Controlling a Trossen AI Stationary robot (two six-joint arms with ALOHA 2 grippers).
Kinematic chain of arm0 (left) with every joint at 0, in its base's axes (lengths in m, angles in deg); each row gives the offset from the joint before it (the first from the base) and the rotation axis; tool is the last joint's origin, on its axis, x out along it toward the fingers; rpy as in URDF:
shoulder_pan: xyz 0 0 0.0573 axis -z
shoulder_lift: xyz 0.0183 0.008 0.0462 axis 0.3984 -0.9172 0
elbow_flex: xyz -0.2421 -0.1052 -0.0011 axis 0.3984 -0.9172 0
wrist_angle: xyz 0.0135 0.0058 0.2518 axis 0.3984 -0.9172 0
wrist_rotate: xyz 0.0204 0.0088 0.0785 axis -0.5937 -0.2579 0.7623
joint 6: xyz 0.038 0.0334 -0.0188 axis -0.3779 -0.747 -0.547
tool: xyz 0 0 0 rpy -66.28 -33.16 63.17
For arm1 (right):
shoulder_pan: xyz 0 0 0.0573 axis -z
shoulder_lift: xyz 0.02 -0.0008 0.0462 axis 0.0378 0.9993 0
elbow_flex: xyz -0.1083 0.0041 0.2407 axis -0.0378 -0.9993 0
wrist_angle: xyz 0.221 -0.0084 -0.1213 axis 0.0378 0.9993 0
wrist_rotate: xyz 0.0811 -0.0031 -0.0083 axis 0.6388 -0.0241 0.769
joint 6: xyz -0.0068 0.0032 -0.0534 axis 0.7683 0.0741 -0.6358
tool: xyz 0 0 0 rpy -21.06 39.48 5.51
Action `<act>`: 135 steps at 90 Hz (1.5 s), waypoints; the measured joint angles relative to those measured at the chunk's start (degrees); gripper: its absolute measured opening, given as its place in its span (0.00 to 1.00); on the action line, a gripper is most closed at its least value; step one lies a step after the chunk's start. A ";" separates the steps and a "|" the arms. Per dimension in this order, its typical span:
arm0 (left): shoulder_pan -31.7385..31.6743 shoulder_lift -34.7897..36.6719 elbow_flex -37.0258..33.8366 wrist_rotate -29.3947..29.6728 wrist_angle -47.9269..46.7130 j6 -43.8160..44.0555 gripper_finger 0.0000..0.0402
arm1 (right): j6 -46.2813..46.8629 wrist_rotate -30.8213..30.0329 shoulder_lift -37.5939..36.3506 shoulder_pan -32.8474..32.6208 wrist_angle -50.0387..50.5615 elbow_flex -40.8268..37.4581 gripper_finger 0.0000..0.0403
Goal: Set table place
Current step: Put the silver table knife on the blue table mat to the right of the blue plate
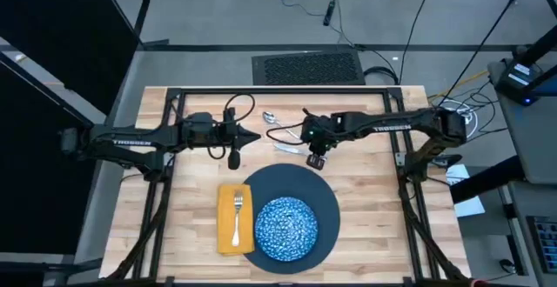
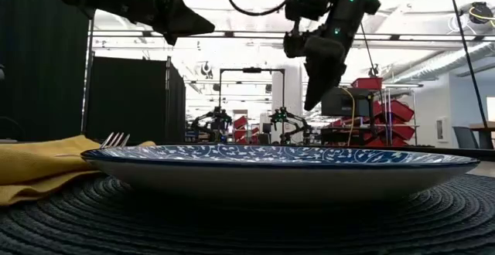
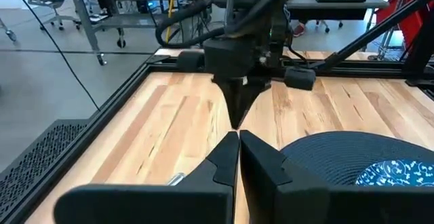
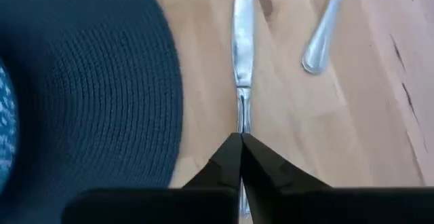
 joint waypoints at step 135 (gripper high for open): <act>0.11 0.00 0.02 0.00 -0.01 0.32 0.00 | -3.54 -4.40 13.86 0.43 -6.74 0.24 0.01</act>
